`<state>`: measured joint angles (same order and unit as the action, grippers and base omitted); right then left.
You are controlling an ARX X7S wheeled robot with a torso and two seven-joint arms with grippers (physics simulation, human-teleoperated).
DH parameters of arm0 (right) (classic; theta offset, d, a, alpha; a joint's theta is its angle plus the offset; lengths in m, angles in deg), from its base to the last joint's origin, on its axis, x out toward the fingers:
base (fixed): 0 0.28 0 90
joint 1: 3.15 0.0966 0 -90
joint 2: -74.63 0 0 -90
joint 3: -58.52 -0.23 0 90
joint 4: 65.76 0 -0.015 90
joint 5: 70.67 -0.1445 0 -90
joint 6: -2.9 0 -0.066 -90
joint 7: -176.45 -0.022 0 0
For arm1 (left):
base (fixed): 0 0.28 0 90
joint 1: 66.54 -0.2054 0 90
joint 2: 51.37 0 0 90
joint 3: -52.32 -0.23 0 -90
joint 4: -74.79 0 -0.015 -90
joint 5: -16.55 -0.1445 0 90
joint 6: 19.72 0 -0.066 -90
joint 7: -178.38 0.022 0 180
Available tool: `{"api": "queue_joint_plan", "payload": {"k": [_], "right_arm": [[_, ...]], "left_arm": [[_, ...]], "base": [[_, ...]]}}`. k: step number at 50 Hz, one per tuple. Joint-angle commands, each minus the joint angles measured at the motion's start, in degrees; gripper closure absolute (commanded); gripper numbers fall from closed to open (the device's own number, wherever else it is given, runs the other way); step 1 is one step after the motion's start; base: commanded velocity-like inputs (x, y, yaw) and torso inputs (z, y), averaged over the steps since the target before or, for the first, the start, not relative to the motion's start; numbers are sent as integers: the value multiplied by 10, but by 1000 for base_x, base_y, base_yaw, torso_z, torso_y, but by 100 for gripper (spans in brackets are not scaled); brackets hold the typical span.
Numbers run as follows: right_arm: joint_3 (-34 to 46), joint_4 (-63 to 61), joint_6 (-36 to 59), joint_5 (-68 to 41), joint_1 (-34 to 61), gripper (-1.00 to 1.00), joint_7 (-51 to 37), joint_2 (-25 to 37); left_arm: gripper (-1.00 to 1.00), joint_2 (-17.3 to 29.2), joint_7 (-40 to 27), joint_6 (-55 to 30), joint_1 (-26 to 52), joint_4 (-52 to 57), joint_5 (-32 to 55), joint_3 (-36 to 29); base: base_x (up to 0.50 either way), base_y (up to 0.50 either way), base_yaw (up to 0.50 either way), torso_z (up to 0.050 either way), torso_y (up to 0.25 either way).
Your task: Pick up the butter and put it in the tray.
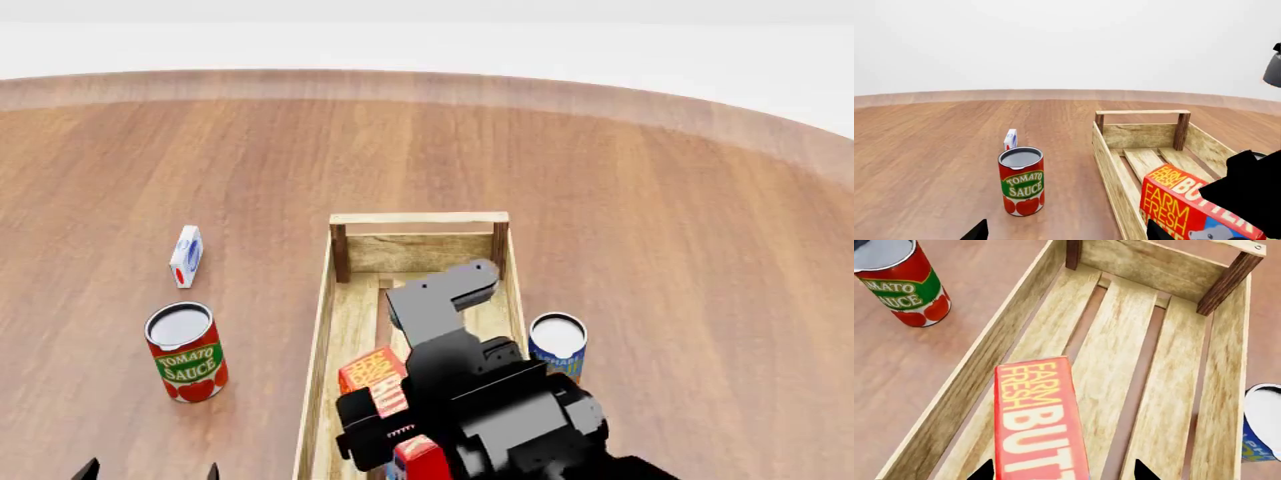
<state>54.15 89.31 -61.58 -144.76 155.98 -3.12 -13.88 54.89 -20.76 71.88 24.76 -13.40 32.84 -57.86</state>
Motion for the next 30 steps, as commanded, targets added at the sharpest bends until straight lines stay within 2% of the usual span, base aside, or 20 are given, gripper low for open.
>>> {"api": "queue_joint_plan", "payload": {"k": [1, 6, 18, 20, 22, 23, 25, 26, 30], "right_arm": [[-20, -213, 65, -51, 73, -100, -105, 104], [-39, -316, 83, -75, 92, -100, -165, 159], [-52, -355, 82, -83, 99, -100, -184, 183], [-67, -416, 63, -93, 88, -100, -190, 212], [-84, -496, 11, -73, 66, -100, -245, 251], [-93, -555, -39, -37, 40, -100, -309, 283], [-94, -579, -62, -16, 27, -100, -328, 297], [-104, -644, -132, 25, -19, -100, -360, 339], [-125, -754, -259, 89, -108, -100, -396, 416]], "left_arm": [[-100, 0, -1, 2, 2, -4, 3, -1], [-100, 0, -1, 5, 2, -7, 3, -2], [-100, 1, -1, 5, 7, -12, 4, -4], [-100, 2, -1, 6, 7, -11, 5, -4], [-100, 3, -1, 5, 7, -9, 8, -1], [-100, 4, -2, 4, 7, -7, 9, 0], [-100, 4, -3, 5, 7, -7, 10, 0], [-100, 7, -8, 3, 1, 5, 9, 2], [-100, 17, -19, 4, -19, 47, 2, 1]], "base": [[0, 0, 0, 0, 0], [0, 0, 0, 0, 0], [0, 0, 0, 0, 0], [0, 0, 0, 0, 0], [0, 0, 0, 0, 0], [0, 0, 0, 0, 0], [0, 0, 0, 0, 0], [0, 0, 0, 0, 0], [0, 0, 0, 0, 0]]}}
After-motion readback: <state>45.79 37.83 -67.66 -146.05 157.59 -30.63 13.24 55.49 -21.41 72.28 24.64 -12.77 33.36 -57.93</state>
